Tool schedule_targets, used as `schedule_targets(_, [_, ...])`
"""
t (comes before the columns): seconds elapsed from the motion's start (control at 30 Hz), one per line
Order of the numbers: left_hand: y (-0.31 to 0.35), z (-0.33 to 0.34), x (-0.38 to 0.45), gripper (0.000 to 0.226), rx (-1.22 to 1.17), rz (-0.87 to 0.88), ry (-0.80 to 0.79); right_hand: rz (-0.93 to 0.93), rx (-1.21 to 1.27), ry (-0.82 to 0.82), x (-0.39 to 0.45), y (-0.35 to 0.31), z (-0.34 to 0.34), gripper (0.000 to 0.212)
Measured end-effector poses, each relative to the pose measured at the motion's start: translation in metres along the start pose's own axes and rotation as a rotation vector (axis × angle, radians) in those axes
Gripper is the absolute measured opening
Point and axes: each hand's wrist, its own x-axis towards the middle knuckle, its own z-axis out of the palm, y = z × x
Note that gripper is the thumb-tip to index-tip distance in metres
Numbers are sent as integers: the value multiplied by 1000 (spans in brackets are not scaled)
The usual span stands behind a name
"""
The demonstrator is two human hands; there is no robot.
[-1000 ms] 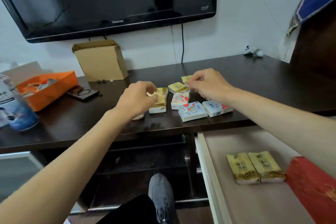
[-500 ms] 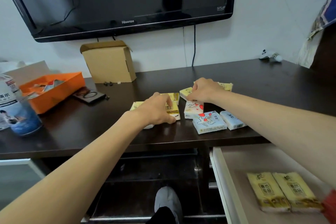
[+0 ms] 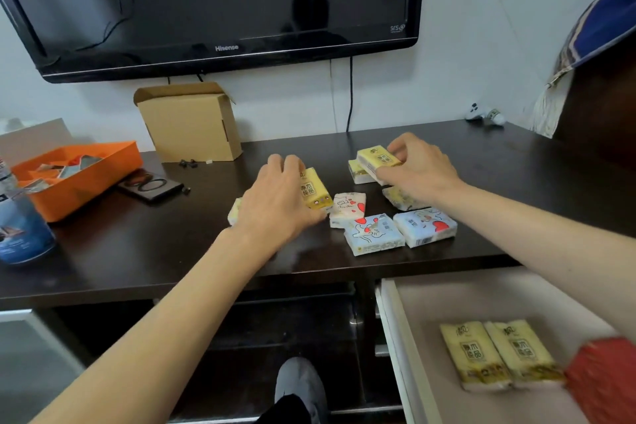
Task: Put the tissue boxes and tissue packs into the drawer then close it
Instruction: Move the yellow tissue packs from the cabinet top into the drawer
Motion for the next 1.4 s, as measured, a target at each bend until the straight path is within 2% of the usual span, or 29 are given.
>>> schedule_targets(0.13, [61, 1, -24, 96, -195, 85, -26, 34, 40, 42, -31, 36, -30, 66])
schedule_targets(0.27, [117, 21, -47, 88, -237, 218, -150, 49, -140, 48, -69, 85, -66, 81])
schedule_targets(0.37, [141, 37, -50, 85, -243, 279, -174, 88, -238, 20, -87, 111, -86, 79])
schedule_targets(0.47, [158, 50, -48, 81, -242, 329, -112, 33, -356, -46, -95, 132, -94, 65])
schedule_targets(0.53, [165, 56, -49, 76, -207, 376, -51, -21, -412, -127, -94, 140, -99, 63])
schedule_targets(0.6, [167, 60, -50, 73, -182, 411, -19, -41, -430, -218, -89, 146, -104, 79])
schedule_targets(0.67, [169, 63, -50, 71, -189, 415, -10, -44, -355, -321, -82, 153, -108, 93])
schedule_targets(0.73, [172, 62, -52, 69, -220, 420, -14, -40, -211, -398, -77, 159, -112, 89])
schedule_targets(0.8, [176, 59, -56, 67, -254, 451, -32, -62, -140, -391, -74, 164, -116, 73])
schedule_targets(0.87, [176, 54, -61, 67, -267, 485, -64, -103, -140, -310, -73, 165, -118, 62])
schedule_targets(1.0, [172, 46, -69, 68, -269, 495, -145, -111, -90, -159, -91, 162, -122, 86])
schedule_targets(1.07, [170, 42, -76, 67, -290, 503, -173, -116, -44, -140, -110, 160, -126, 100])
schedule_targets(1.13, [169, 39, -85, 66, -319, 504, -210, -119, -34, -177, -135, 157, -128, 102])
schedule_targets(1.3, [163, 45, -117, 70, -274, 483, -387, -81, 32, -346, -190, 151, -130, 75])
schedule_targets(1.4, [158, 53, -138, 74, -192, 485, -458, -131, -83, -450, -209, 143, -126, 78])
